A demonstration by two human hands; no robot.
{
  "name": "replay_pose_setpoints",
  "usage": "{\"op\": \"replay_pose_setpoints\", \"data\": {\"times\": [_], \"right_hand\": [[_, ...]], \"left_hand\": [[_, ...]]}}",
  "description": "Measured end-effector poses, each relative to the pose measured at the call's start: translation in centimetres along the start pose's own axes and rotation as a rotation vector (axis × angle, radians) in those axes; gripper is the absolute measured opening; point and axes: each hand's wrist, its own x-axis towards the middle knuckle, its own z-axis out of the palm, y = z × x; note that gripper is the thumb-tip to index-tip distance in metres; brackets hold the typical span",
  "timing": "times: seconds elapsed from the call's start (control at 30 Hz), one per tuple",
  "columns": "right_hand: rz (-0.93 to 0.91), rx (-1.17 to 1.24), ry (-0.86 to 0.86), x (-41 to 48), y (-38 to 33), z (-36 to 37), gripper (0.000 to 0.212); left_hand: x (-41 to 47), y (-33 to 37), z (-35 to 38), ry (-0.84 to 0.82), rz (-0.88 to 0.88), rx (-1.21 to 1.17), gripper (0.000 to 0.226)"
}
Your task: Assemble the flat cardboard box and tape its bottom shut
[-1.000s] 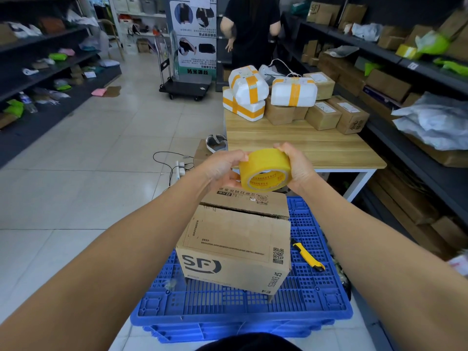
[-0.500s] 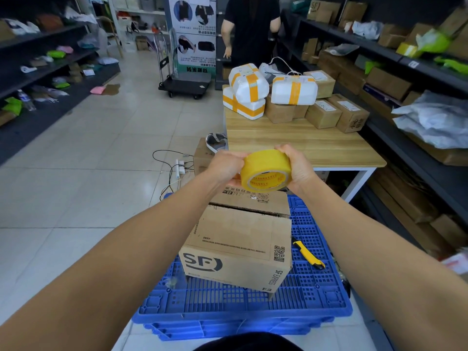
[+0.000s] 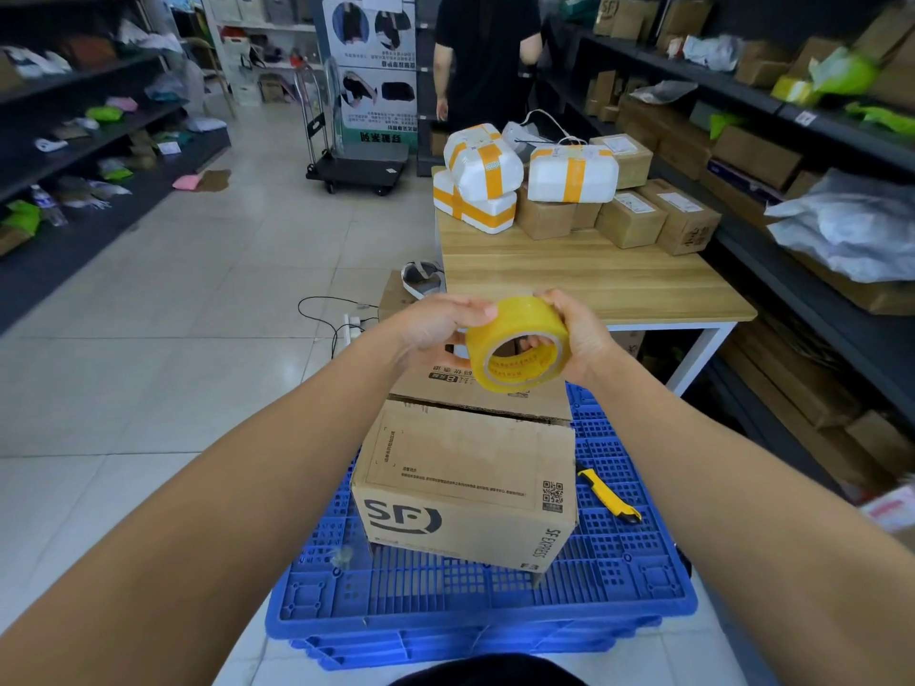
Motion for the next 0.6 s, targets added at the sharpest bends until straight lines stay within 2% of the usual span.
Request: {"op": "replay_pose_setpoints", "data": {"times": [0.07, 0.17, 0.27, 0.4, 0.6], "right_hand": [[0.0, -0.004, 0.01, 0.3, 0.0, 0.0, 0.015], [0.039, 0.017, 0.003, 0.7, 0.1, 0.1, 0.022], [0.089, 0.084, -0.038, 1.1, 0.2, -0.2, 0.035], [0.138, 0.09, -0.072, 1.4, 0.2, -0.5, 0.037], [0.184, 0.055, -0.095, 1.5, 0.0, -0.9, 0.036]], "left_hand": [[0.0, -0.1, -0.4, -0.018, -0.005, -0.018, 0.012], [-0.2, -0.4, -0.8, -0.027, 0.034, -0.017, 0.022], [-0.6, -0.6, -1.0, 0.009, 0.174, 0.048, 0.032], [-0.6, -0.9, -0.6, 0.173, 0.367, 0.224, 0.033], [0.1, -1.2, -0.4, 0.219, 0.446, 0.336, 0.024]]}}
